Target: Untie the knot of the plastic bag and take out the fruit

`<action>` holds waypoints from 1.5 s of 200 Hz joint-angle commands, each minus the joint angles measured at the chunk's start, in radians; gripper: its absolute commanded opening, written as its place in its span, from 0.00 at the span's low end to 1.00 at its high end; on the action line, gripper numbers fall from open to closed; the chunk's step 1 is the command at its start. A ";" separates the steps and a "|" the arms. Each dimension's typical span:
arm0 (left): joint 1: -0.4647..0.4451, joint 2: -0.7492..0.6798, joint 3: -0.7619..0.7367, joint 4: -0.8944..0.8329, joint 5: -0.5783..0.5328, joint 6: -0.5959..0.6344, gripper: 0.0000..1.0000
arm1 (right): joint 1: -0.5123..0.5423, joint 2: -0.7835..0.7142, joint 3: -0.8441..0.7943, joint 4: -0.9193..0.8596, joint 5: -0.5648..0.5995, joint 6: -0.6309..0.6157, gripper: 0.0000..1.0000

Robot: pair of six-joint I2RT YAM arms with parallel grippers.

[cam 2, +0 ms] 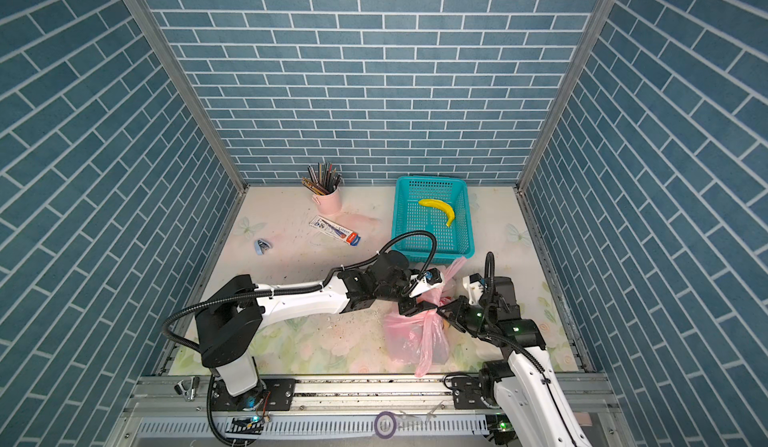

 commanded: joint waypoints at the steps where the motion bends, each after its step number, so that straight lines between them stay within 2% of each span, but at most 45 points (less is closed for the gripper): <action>1: -0.007 0.034 0.031 -0.025 -0.003 -0.003 0.50 | 0.013 0.012 -0.002 0.078 0.012 0.028 0.08; 23: -0.006 0.042 0.038 -0.028 0.005 -0.016 0.34 | 0.015 0.025 0.002 0.095 0.032 0.021 0.04; 45: -0.004 0.034 0.021 -0.014 -0.012 -0.032 0.07 | 0.019 0.047 0.002 0.144 0.020 0.022 0.03; 56: 0.000 0.026 0.011 -0.013 -0.020 -0.043 0.00 | 0.025 0.057 0.002 0.168 0.022 0.022 0.02; 103: 0.043 -0.081 -0.096 0.047 -0.066 -0.131 0.00 | 0.124 0.124 0.029 0.279 0.088 0.034 0.00; 139: 0.088 -0.154 -0.186 0.092 -0.147 -0.191 0.00 | 0.220 0.235 0.065 0.411 0.154 0.039 0.00; 162: 0.131 -0.191 -0.236 0.131 -0.151 -0.227 0.00 | 0.261 0.299 0.091 0.469 0.200 0.037 0.00; 213: 0.198 -0.251 -0.288 0.151 -0.161 -0.243 0.00 | 0.271 0.383 0.130 0.464 0.231 0.001 0.00; 300: 0.299 -0.317 -0.343 0.167 -0.176 -0.277 0.00 | 0.271 0.341 0.116 0.381 0.339 -0.039 0.00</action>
